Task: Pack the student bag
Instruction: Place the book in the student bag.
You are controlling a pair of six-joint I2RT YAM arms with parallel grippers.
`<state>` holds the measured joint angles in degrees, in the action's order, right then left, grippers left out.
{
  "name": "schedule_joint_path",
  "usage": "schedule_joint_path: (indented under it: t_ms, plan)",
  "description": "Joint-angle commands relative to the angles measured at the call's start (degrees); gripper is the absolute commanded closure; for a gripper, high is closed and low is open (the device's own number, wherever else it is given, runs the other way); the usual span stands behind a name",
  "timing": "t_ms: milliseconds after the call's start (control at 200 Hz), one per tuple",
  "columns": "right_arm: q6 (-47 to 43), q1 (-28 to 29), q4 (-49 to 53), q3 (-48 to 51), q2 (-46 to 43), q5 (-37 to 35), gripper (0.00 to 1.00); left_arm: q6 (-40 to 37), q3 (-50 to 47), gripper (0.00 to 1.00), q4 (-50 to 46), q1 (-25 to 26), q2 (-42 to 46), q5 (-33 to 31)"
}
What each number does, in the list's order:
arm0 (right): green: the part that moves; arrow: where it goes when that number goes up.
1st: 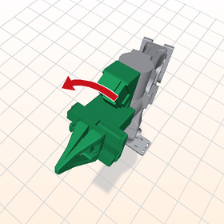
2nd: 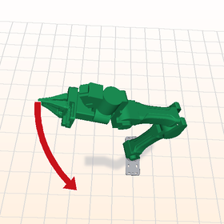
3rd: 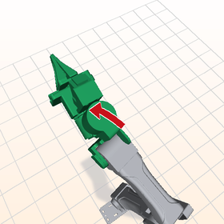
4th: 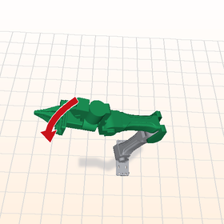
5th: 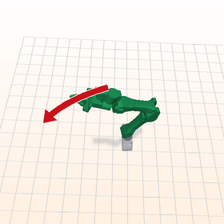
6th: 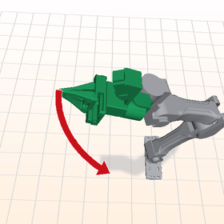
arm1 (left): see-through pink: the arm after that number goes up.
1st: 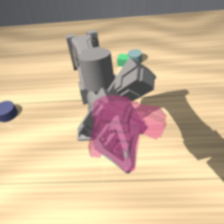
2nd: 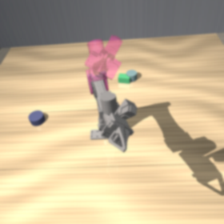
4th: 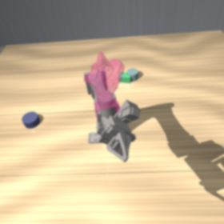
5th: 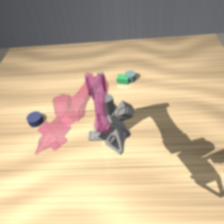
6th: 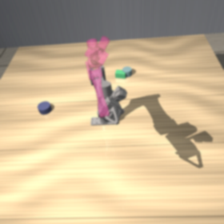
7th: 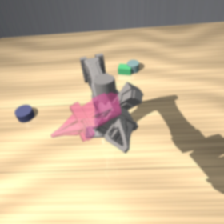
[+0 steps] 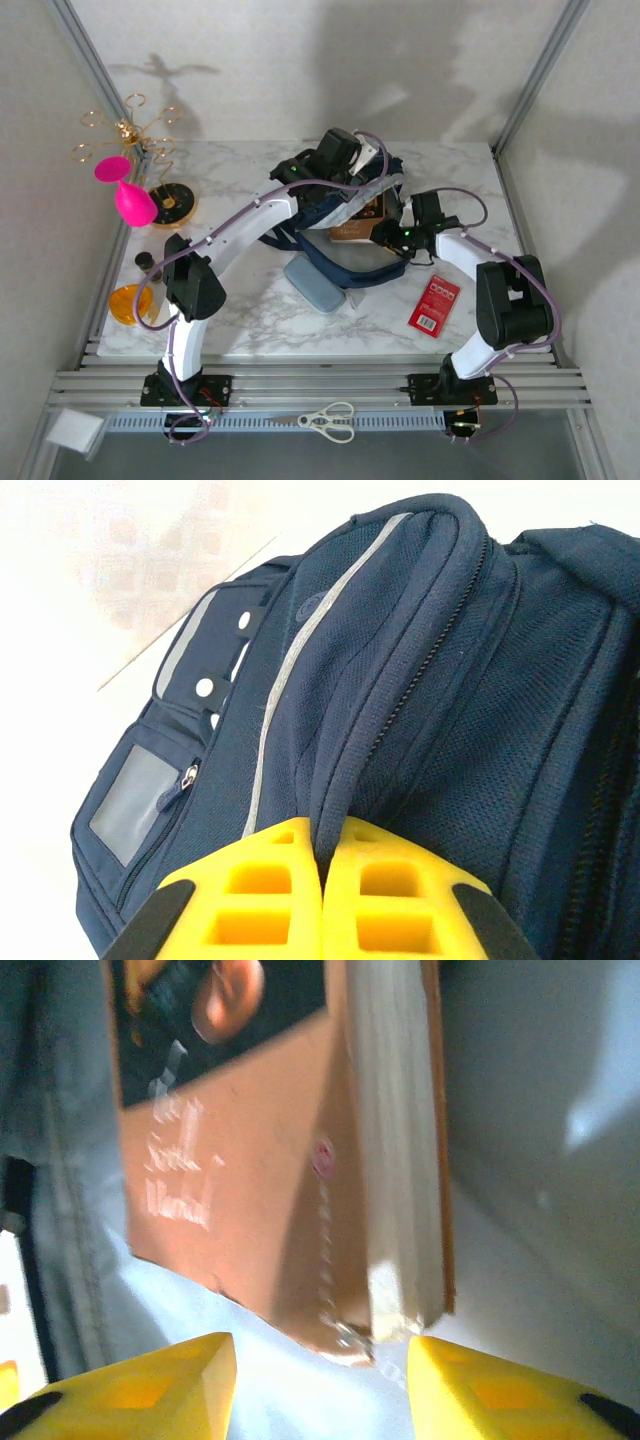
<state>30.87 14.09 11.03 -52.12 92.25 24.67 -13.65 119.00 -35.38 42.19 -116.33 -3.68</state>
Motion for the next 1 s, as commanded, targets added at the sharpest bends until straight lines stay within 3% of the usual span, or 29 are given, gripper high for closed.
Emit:
schedule_joint_path:
  t_ms: [0, 270, 521, 731, 991]
  plan:
    - [2.2, 0.8, -2.4, 1.8, 0.6, -4.1, 0.57, 1.6, 0.7, 1.00, 5.7, -0.8, 4.7, -0.5]
    - [0.1, 0.6, -8.7, -6.8, 5.1, -15.9, 0.78, 1.6, 0.6, 1.00, 4.6, -0.7, 5.2, 0.5]
    - [3.0, 0.6, -19.4, -11.1, 12.7, -2.3, 0.81, 2.9, -0.1, 1.00, 5.5, -0.7, 4.4, 1.0]
    - [5.3, 0.6, -20.0, -3.0, 5.7, -3.9, 0.78, 3.1, -0.6, 1.00, 5.9, -0.7, 4.1, 0.5]
    - [13.2, 6.1, -27.1, 3.3, 7.8, -6.3, 0.80, 6.0, -2.0, 1.00, 8.2, -0.7, 4.6, -0.1]
